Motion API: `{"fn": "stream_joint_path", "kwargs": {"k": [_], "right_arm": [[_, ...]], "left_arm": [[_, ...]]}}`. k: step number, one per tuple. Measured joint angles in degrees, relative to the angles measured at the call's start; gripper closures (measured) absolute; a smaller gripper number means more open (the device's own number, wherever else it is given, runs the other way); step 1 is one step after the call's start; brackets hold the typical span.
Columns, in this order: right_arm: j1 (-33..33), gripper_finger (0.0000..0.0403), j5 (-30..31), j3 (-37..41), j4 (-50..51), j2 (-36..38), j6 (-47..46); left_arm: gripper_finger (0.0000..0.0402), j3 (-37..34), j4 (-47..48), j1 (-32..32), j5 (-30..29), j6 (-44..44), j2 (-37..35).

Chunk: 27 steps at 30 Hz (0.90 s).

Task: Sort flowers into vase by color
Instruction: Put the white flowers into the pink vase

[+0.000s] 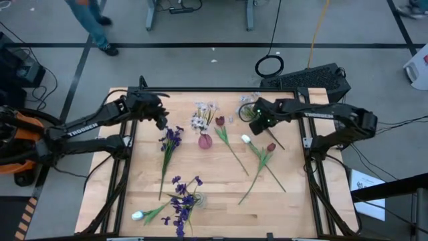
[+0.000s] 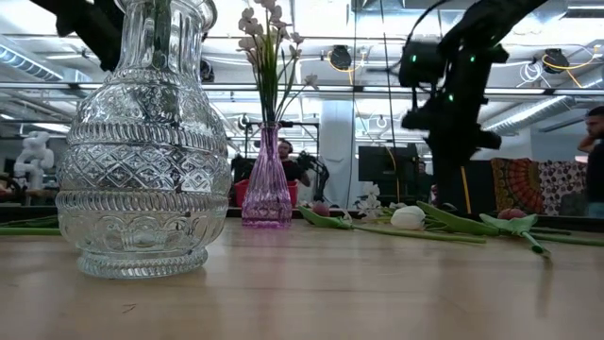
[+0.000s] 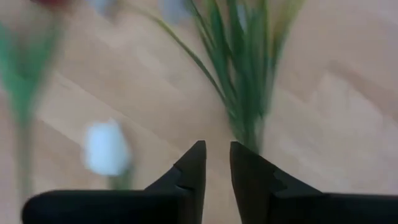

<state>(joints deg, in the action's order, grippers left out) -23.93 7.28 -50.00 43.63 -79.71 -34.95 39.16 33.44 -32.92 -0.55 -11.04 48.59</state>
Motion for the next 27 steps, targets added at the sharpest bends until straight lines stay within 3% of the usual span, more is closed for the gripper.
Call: {"fn": "stream_joint_path", "kwargs": {"k": [9,16,22,27], "right_arm": [[-0.43,0.0254,0.33,0.02,-0.53,-6.47,4.52],[-1.20,0.0203,4.24,0.02,-2.85,-10.44,7.32],[-3.50,0.0203,3.84,0.02,-4.91,-15.25,9.79],[-5.70,0.0252,-1.93,-0.54,-6.31,-19.79,10.94]], "left_arm": [[0.0281,-7.15,0.04,-1.77,0.31,-5.71,0.01],[0.0281,-7.87,-0.07,-1.67,0.67,-6.70,0.01],[0.0281,-7.87,-0.07,-1.67,0.71,-6.86,0.01],[0.0281,-7.87,-0.05,-1.56,0.74,-8.16,0.01]]}}
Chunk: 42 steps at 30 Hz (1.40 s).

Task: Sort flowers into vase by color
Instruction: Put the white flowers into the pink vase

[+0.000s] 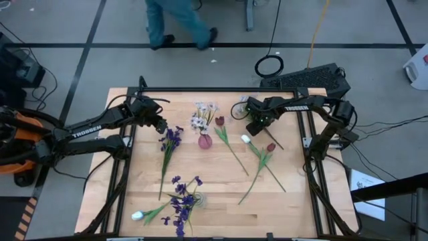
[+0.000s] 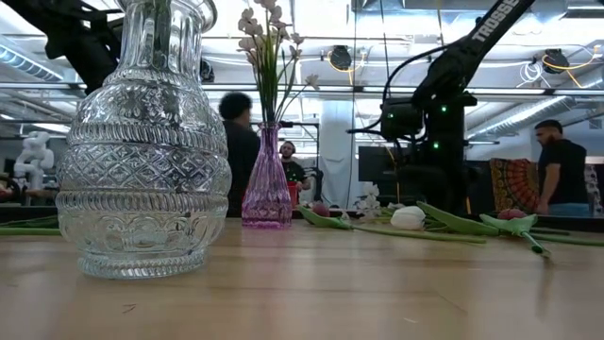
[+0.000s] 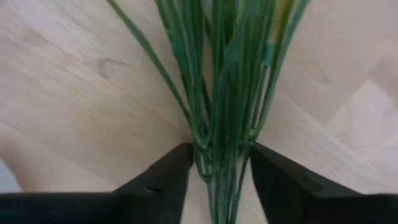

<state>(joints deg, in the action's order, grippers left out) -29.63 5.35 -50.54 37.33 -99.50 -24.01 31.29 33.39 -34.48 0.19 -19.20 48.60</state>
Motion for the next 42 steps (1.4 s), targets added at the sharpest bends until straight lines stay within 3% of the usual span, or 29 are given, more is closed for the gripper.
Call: {"fn": "stream_joint_path", "kwargs": {"k": [4,6,10,18,26,30,34,39,42], "right_arm": [[0.01,0.0357,-1.41,-0.11,-0.45,-0.65,1.08],[0.29,0.0386,-1.21,0.33,-0.50,0.82,1.15],[1.24,0.0383,-1.00,1.30,0.19,8.54,0.00],[6.02,0.0398,3.71,0.89,-7.92,33.10,-3.95],[13.58,0.0401,8.17,0.87,-21.53,51.77,6.97],[16.68,0.0402,8.19,5.89,-30.03,57.35,9.58],[19.75,0.0402,8.13,16.27,-46.18,60.87,9.24],[23.90,0.0402,7.87,30.02,-72.65,61.22,10.37],[25.97,0.0403,7.06,34.79,-78.98,59.39,10.73]], "left_arm": [[0.0281,0.00,0.00,0.11,1.10,-0.03,0.01],[0.0281,0.00,-0.02,0.13,1.90,-0.04,0.01],[0.0281,0.00,-0.05,0.13,3.26,-0.02,0.00],[0.0281,0.00,-0.99,0.11,3.50,-0.04,0.02],[0.0281,0.00,-2.85,0.11,4.06,0.00,0.00],[0.0281,0.00,-3.56,0.11,4.07,0.00,0.01],[0.0281,0.02,-5.04,0.11,4.11,-0.02,0.00],[0.0281,0.04,-5.67,0.11,4.12,0.00,0.00],[0.0281,0.04,-5.64,0.13,4.11,0.00,0.02]]}}
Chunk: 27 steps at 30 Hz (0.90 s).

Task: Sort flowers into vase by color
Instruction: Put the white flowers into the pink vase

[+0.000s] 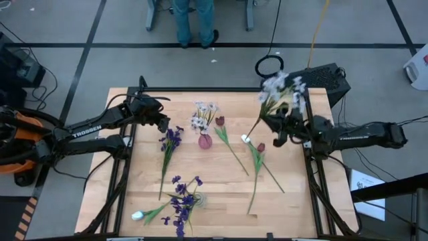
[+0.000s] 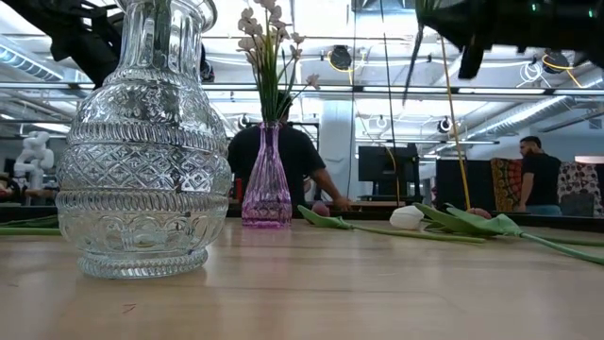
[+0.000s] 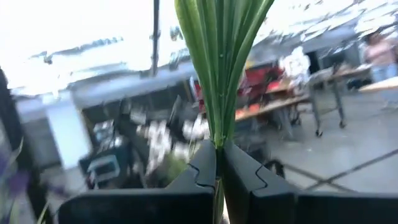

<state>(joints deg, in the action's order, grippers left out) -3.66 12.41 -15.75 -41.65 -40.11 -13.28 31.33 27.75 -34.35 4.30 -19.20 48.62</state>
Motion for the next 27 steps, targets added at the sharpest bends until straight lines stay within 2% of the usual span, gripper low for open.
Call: {"fn": "stream_joint_path", "kwargs": {"k": [5,10,15,27], "right_arm": [[3.50,0.0403,-2.58,0.42,-1.87,-4.96,0.81],[5.56,0.0403,-2.62,-0.55,-14.10,-12.14,9.69],[5.83,0.0403,-1.84,-2.16,-21.13,-20.16,11.75],[4.57,0.0402,-2.36,-18.80,-21.19,-39.12,22.05]], "left_arm": [[0.0281,0.00,-0.38,-0.02,0.02,0.02,0.00],[0.0281,0.00,-0.39,-0.02,0.02,0.04,0.00],[0.0281,0.00,-0.39,-0.02,0.02,0.00,0.00],[0.0281,0.00,-0.37,-0.02,0.02,0.02,0.00]]}}
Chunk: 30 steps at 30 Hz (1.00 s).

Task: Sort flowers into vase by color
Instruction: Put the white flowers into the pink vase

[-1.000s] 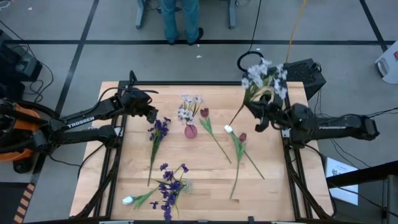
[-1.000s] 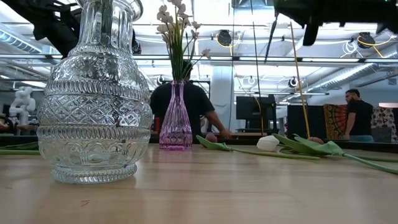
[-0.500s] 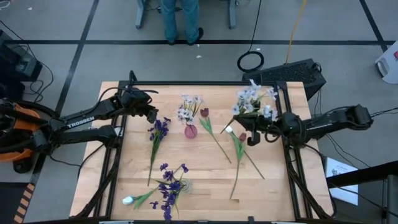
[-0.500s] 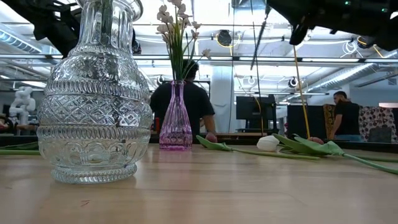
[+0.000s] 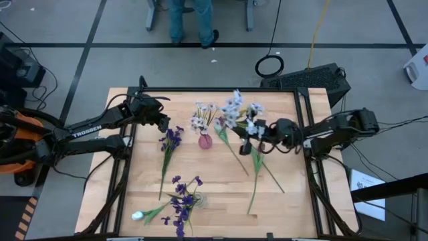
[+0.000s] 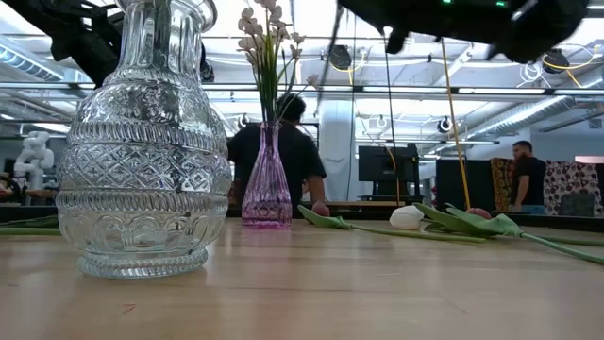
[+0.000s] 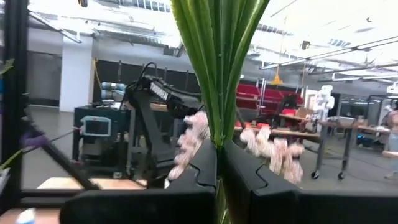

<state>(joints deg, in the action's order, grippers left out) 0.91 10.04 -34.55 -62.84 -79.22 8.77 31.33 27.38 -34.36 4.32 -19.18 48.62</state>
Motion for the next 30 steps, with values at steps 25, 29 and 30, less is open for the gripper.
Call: {"fn": "stream_joint_path", "kwargs": {"k": [25,29,30], "right_arm": [[-6.58,0.0402,-7.42,-3.52,-21.03,-17.91,-8.34],[-6.58,0.0402,-7.39,-3.52,-20.93,-18.59,-8.34],[-6.58,0.0402,-7.37,-3.52,-20.77,-18.82,-8.34]], "left_arm": [[0.0281,0.00,0.07,-0.01,0.00,0.11,0.00],[0.0281,0.00,0.07,0.00,0.00,0.11,0.00],[0.0281,0.00,0.07,0.01,0.00,0.11,0.00]]}}
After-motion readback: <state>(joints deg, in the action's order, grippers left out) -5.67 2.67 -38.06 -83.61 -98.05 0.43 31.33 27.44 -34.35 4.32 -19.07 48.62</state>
